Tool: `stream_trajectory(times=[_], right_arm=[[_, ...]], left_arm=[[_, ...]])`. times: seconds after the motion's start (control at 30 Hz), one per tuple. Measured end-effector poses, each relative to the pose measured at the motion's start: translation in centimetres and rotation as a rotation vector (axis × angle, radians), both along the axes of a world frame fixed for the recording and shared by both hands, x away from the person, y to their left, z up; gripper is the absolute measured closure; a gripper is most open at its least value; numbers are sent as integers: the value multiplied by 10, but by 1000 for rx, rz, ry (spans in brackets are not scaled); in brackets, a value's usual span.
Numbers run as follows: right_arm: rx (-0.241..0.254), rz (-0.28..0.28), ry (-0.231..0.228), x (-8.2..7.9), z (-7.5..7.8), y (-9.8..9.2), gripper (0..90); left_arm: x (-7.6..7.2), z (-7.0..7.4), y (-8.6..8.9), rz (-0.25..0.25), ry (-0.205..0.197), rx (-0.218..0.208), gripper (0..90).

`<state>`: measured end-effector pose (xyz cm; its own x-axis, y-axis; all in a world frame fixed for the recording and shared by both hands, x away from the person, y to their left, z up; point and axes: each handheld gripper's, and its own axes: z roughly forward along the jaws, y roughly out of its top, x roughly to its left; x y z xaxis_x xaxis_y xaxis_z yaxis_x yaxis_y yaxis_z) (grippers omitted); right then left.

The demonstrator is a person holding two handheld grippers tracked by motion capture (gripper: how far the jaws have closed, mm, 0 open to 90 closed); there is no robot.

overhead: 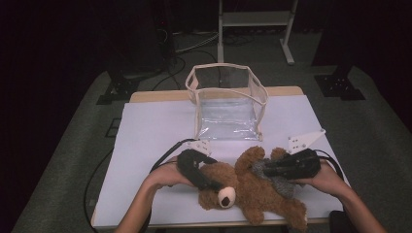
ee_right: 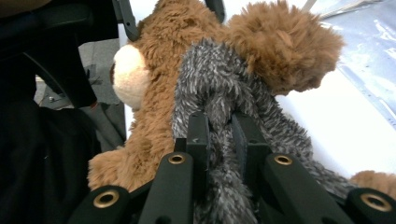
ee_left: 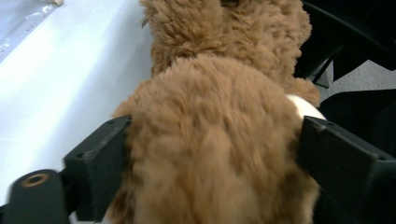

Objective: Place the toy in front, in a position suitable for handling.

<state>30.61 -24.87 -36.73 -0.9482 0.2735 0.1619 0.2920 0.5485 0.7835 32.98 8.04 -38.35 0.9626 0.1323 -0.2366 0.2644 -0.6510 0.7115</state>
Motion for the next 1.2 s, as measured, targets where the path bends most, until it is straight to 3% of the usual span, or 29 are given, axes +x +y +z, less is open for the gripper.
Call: stream_trajectory(times=[0.2, 0.27, 0.33, 0.43, 0.5, 0.63, 0.77, 0.83, 0.93, 1.0, 1.07, 1.13, 1.2], right_arm=[[21, 7, 20, -7, -7, -5, 783], [34, 3, 29, -7, -9, -7, 783], [43, -1, 29, -7, -11, -7, 782], [57, -19, 24, -5, -11, -9, 781], [73, -46, 17, -2, -10, -12, 780], [90, -84, 5, 8, -3, -18, 780], [96, -100, -3, 16, 3, -17, 779], [93, -97, -4, 21, 2, -11, 780], [79, -69, 3, 23, -5, 4, 781], [68, -44, -8, 18, -9, 13, 782], [55, -19, -21, 11, -9, 21, 783], [32, -5, -44, 6, -8, 28, 783], [16, -3, -53, 1, -6, 30, 783]], left_arm=[[3, -10, -17, 3, 55, 4, 51], [4, -14, -22, -10, 80, 8, 88], [5, -14, -23, 5, 91, 19, 196], [7, -7, -19, 5, 38, 36, 444], [7, 2, -19, 4, -30, 58, 513], [14, 23, -25, -2, -151, 102, 544], [23, 43, -24, 13, -245, 146, 546], [28, 48, -18, 19, -257, 162, 544], [28, 42, -8, 17, -220, 165, 480], [26, 35, -3, 17, -174, 162, 366], [22, 31, -2, 37, -164, 161, 267], [18, 30, -3, 36, -172, 148, 271], [12, 27, -2, 15, -206, 161, 376]])
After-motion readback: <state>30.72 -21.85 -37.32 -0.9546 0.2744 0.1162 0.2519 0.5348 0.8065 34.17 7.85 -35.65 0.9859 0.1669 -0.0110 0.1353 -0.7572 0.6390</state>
